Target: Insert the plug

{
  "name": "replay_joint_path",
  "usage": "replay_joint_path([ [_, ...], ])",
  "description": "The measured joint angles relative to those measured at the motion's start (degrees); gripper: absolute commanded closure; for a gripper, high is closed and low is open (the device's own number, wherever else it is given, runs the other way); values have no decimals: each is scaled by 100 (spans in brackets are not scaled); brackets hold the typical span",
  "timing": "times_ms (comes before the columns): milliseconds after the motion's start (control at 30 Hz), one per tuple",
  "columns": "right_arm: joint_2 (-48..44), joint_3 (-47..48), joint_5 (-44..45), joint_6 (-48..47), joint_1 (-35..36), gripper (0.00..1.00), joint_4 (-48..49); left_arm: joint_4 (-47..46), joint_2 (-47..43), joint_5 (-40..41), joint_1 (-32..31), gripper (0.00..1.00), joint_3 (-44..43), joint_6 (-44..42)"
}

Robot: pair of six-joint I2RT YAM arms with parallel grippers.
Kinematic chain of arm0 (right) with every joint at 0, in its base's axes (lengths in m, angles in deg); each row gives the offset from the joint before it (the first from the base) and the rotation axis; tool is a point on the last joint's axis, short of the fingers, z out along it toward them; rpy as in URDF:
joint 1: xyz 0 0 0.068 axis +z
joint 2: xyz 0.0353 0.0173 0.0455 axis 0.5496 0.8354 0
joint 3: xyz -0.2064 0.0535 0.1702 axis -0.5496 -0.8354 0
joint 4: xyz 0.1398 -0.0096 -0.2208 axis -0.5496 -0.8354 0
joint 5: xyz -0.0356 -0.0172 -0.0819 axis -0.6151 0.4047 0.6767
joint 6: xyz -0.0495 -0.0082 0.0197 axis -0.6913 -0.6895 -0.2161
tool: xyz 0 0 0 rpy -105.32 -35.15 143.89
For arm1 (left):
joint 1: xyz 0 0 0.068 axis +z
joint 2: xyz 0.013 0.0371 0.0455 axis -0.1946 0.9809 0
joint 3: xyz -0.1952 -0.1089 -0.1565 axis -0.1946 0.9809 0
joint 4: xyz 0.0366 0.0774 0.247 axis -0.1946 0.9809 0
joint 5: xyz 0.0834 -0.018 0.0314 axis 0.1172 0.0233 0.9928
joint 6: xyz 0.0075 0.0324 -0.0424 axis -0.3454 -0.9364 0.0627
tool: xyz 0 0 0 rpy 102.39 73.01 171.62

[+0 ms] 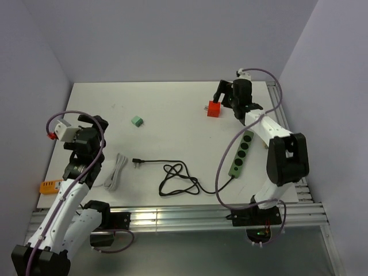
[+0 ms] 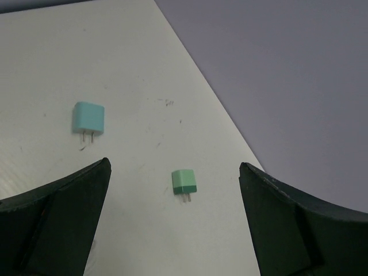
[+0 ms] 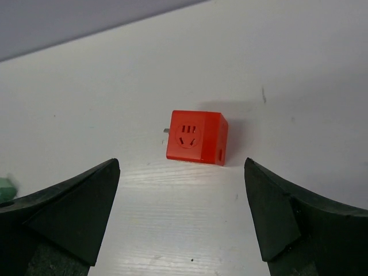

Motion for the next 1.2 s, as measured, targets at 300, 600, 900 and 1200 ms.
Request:
replay_joint_path([
  [300, 2017, 2149, -127, -87, 35, 8, -1580, 361, -599, -1296, 0, 13, -7, -199],
  [600, 2898, 3029, -39, -210, 166, 12, -2332, 378, -258, -2632, 0, 22, -7, -293],
  [900, 3110, 3206, -46, -240, 315, 61, -2649, 396, 426, -3630, 0, 34, -87, -424],
  [1200, 2706, 2745, -197, -334, 367, 100, -2590, 186, 1239, -5235, -317, 49, -697, -719],
])
